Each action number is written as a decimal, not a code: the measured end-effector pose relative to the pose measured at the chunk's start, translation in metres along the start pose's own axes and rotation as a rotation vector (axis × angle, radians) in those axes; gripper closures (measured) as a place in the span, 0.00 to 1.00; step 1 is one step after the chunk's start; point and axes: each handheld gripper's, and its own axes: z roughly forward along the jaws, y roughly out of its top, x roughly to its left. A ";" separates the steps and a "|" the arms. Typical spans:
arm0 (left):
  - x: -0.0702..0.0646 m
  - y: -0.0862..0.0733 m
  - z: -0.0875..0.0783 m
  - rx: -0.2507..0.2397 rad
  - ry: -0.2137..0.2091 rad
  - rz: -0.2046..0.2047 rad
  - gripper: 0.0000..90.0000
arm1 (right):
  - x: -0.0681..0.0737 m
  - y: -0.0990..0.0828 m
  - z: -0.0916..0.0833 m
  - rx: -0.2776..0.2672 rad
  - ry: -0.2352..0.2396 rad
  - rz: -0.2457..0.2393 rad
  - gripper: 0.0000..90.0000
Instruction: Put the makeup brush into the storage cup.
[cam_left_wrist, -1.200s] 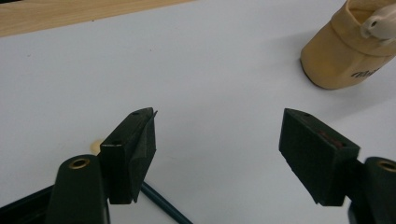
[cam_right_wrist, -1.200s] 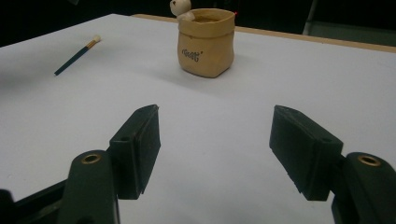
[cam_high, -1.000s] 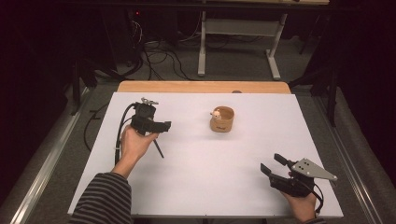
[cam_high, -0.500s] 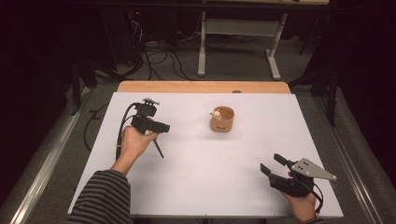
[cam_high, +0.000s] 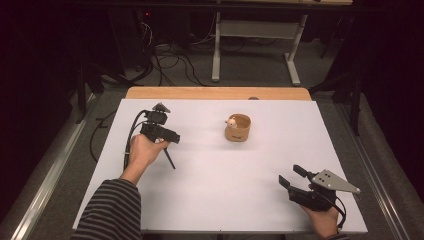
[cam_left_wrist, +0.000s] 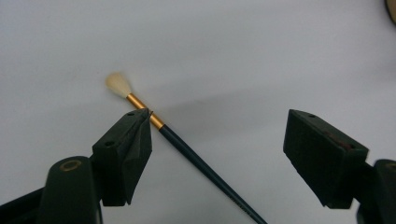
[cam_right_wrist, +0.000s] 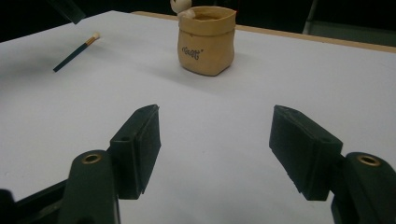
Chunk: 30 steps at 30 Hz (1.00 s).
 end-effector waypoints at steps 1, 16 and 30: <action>0.001 0.000 0.001 0.012 0.003 -0.004 0.27 | 0.000 0.000 0.000 -0.001 0.000 -0.001 0.40; 0.013 0.001 0.020 0.094 0.031 -0.060 0.27 | 0.000 0.000 0.000 -0.002 0.004 -0.001 0.40; 0.019 -0.002 0.032 0.130 0.023 -0.078 0.28 | 0.000 0.000 0.000 -0.002 0.005 0.003 0.40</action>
